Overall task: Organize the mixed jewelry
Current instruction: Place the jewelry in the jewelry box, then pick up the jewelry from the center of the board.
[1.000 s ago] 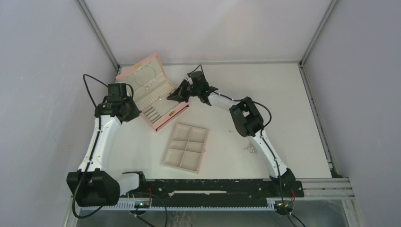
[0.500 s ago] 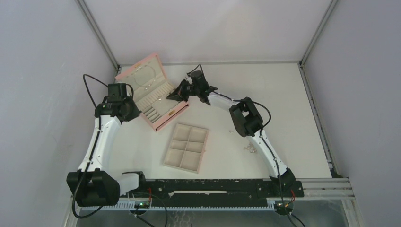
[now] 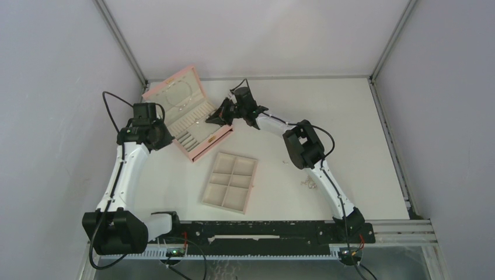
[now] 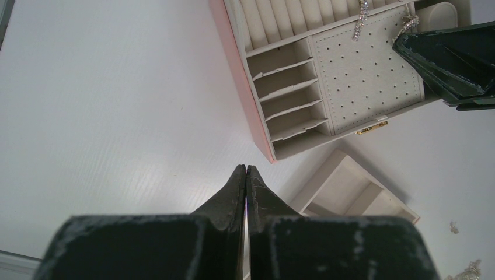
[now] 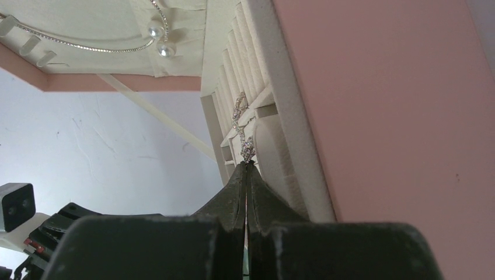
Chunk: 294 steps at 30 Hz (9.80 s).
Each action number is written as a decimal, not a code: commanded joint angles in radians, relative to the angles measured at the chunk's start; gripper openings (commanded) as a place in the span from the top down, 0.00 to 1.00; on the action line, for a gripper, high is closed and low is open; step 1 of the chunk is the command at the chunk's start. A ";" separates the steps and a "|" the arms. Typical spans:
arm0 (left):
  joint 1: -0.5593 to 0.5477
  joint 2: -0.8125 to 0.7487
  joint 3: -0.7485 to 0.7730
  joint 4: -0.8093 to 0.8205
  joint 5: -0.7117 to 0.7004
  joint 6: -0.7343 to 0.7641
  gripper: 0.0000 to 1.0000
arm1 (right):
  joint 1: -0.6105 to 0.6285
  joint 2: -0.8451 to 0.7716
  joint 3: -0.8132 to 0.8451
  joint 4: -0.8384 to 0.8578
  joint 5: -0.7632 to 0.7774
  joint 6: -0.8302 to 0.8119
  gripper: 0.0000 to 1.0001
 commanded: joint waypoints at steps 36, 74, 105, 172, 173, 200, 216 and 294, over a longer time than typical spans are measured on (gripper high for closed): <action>0.010 -0.024 0.021 0.009 0.000 0.025 0.96 | 0.025 0.013 0.200 -0.499 0.267 -0.240 1.00; 0.010 -0.068 0.015 0.000 0.005 0.026 0.96 | 0.027 -0.166 0.119 -0.355 0.165 -0.256 0.75; -0.649 -0.031 0.059 0.094 -0.139 0.078 0.75 | -0.128 -1.524 -1.138 -0.786 1.040 -0.627 0.20; -0.680 0.046 0.067 0.103 -0.115 0.097 0.65 | -0.628 -1.408 -1.525 -0.719 0.722 -0.522 0.88; -0.677 0.046 0.068 0.102 -0.116 0.098 0.65 | -0.628 -1.408 -1.524 -0.719 0.722 -0.522 0.92; -0.354 -0.003 0.159 0.093 0.271 0.059 0.62 | -0.510 -1.607 -1.400 -0.439 0.162 -0.524 1.00; -0.200 -0.013 0.086 0.192 0.522 -0.049 0.58 | -0.269 -1.416 -1.309 0.217 -0.123 -0.294 1.00; -0.415 -0.016 -0.102 0.976 1.092 -0.623 0.93 | -0.100 -1.174 -1.258 0.868 -0.220 0.060 1.00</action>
